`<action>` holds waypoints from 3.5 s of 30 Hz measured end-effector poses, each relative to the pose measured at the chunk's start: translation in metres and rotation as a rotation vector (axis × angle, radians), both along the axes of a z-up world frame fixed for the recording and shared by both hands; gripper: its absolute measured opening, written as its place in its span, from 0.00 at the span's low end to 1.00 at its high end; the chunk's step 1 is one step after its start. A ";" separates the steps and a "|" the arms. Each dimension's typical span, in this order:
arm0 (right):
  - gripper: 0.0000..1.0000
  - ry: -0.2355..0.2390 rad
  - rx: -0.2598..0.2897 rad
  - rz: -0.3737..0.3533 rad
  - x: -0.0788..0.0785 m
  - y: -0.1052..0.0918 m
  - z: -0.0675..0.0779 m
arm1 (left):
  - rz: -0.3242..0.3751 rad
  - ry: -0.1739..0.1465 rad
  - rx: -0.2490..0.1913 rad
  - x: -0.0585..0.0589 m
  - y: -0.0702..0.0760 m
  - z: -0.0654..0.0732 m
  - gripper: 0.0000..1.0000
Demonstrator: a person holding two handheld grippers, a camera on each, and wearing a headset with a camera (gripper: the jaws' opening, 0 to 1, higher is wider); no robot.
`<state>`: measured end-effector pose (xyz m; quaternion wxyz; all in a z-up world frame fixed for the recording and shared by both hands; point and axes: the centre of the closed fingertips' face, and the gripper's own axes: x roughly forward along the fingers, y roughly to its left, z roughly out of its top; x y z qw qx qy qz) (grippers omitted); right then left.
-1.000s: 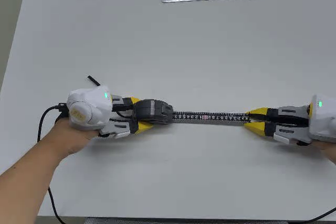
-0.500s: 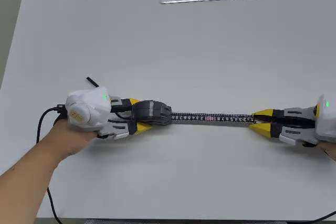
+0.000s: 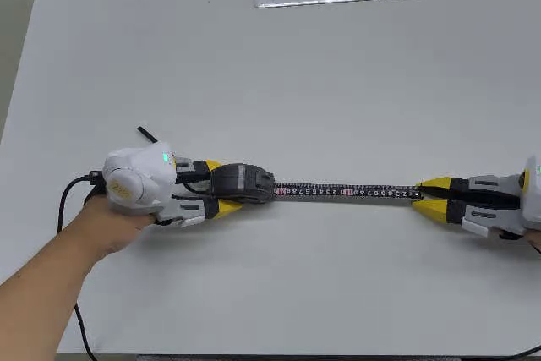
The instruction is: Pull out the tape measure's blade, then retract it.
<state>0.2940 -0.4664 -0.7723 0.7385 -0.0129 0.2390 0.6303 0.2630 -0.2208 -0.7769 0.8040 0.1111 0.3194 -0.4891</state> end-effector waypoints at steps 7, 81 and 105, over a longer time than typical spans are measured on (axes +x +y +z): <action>0.08 0.000 -0.004 -0.005 0.001 -0.004 0.001 | 0.004 0.001 0.001 0.000 0.000 0.000 0.29; 0.17 -0.011 -0.047 -0.037 -0.007 -0.023 -0.001 | 0.014 0.011 0.064 0.001 0.002 -0.002 0.32; 0.31 -0.023 -0.049 -0.102 -0.004 -0.021 0.007 | 0.080 0.012 0.040 0.000 0.003 0.006 0.50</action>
